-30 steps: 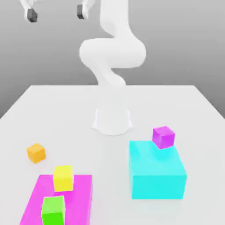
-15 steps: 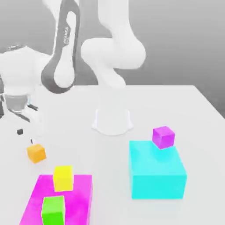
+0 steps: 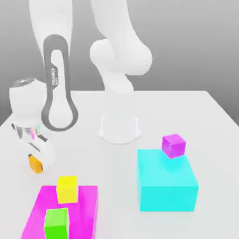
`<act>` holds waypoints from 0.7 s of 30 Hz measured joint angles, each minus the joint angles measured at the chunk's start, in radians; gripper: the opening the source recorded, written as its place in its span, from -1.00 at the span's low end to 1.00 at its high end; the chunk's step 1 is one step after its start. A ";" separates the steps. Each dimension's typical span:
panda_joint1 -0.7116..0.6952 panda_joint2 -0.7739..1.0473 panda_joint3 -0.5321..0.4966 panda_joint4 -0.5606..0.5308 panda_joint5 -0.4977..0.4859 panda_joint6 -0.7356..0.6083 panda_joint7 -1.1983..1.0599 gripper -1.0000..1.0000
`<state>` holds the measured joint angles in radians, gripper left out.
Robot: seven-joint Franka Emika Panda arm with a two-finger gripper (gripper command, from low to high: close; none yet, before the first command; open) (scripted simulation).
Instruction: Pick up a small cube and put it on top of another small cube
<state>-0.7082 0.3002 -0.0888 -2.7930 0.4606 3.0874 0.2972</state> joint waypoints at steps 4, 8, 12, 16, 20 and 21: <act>-0.011 0.005 0.011 0.001 0.002 0.004 -0.002 -1.00; 0.072 -0.053 -0.089 -0.011 -0.068 -0.041 0.050 -1.00; 0.162 -0.136 -0.212 -0.032 -0.203 -0.100 0.150 -1.00; 0.195 -0.221 -0.282 -0.055 -0.351 -0.160 0.261 -1.00; 0.207 -0.290 -0.271 -0.054 -0.435 -0.231 0.278 -1.00; 0.225 -0.301 -0.262 -0.041 -0.439 -0.255 0.244 -1.00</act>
<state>-0.4828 -0.0008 -0.3505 -2.8337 0.0212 2.8320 0.5413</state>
